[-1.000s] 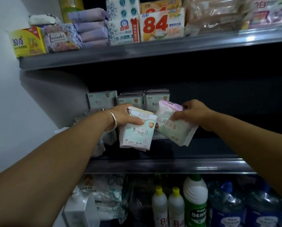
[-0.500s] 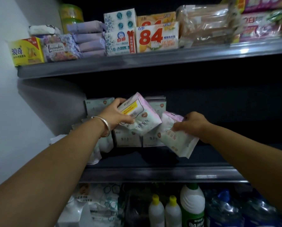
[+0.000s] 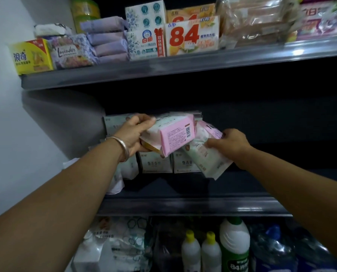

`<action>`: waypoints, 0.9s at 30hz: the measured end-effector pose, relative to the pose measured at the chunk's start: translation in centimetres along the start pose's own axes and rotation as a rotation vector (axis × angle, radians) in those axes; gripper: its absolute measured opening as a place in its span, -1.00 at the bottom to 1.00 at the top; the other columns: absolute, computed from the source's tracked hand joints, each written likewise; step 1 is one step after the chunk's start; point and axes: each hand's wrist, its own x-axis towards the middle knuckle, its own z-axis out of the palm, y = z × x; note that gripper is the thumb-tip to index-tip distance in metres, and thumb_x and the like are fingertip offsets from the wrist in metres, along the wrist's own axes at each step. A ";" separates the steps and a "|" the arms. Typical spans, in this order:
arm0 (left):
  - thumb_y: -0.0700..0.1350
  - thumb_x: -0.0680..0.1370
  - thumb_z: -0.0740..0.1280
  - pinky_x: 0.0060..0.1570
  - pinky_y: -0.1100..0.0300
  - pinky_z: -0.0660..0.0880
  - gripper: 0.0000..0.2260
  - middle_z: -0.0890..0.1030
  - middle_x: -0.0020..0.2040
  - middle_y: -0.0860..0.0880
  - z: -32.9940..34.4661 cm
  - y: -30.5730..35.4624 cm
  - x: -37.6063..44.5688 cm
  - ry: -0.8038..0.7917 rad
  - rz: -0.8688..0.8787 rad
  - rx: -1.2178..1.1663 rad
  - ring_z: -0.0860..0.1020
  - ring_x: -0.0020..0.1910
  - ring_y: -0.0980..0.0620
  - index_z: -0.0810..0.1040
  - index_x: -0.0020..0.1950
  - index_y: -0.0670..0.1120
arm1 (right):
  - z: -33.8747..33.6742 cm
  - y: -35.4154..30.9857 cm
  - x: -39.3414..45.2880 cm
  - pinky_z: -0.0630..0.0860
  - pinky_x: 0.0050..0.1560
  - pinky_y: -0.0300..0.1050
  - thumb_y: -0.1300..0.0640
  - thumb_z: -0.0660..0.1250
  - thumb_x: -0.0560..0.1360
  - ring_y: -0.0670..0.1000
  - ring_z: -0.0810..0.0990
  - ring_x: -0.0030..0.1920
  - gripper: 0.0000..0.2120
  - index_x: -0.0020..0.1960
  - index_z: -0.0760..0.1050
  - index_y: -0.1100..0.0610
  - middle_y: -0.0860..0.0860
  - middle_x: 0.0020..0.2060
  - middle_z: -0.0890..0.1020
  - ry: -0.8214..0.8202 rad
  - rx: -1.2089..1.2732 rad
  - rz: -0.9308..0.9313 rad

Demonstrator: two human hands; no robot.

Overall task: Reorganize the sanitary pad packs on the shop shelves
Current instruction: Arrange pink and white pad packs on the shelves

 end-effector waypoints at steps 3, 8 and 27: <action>-0.26 0.42 0.41 -0.05 -0.11 0.58 -0.46 0.53 0.21 -0.15 -0.5 -0.4 0.5 -0.120 -0.093 -0.008 0.58 0.04 -0.11 0.32 0.35 -0.06 | 0.3 0.1 0.1 0.61 -0.12 0.02 0.09 0.49 0.37 0.13 0.63 -0.11 -0.65 0.04 0.46 0.22 0.14 -0.03 0.61 0.011 -0.034 -0.005; -0.43 0.36 0.40 -0.06 0.05 0.62 -0.42 0.62 0.10 -0.11 -1.0 -1.0 0.0 -0.303 -0.199 0.283 0.62 0.03 -0.10 0.40 0.32 -0.09 | 1.0 0.2 0.2 0.61 -0.02 0.10 0.09 0.49 0.37 0.15 0.64 -0.10 -0.66 0.02 0.47 0.21 0.15 -0.05 0.61 -0.008 -0.101 -0.013; -0.18 0.27 0.56 0.33 0.12 0.30 -0.26 0.34 0.34 -0.07 -2.7 -7.7 4.9 -0.150 0.098 1.488 0.31 0.32 -0.09 0.33 0.39 -0.02 | 2.2 1.4 1.7 0.55 -0.27 -0.11 0.13 0.50 0.35 0.07 0.62 -0.19 -0.68 0.03 0.48 0.19 0.10 -0.09 0.61 -0.140 -0.108 0.032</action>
